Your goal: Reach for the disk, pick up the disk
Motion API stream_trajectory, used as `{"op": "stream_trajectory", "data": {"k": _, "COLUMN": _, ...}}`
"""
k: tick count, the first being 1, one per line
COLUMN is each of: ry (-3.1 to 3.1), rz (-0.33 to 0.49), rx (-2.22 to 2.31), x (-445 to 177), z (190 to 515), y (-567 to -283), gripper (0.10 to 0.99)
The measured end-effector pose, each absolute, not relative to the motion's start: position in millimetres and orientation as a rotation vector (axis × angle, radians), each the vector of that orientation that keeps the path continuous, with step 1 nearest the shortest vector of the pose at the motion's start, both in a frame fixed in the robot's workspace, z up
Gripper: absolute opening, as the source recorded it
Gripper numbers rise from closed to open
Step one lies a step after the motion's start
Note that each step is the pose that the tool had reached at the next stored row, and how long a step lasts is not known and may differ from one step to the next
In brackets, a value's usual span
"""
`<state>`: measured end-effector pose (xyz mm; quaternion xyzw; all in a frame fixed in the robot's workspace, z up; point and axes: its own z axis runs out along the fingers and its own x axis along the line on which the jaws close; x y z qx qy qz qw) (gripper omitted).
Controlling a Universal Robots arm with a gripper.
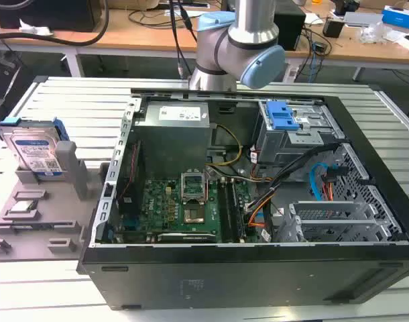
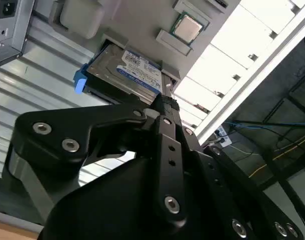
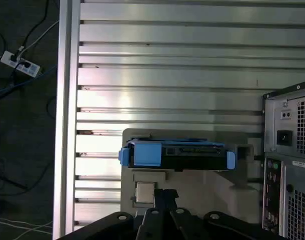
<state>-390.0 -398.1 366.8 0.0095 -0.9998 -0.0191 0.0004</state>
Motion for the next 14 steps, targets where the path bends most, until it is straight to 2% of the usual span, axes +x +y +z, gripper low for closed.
{"op": "stream_trajectory", "data": {"k": 14, "ry": -3.083, "rz": -0.058, "rx": 0.560, "x": -390.0, "z": 366.8, "y": -398.1, "gripper": 0.106}}
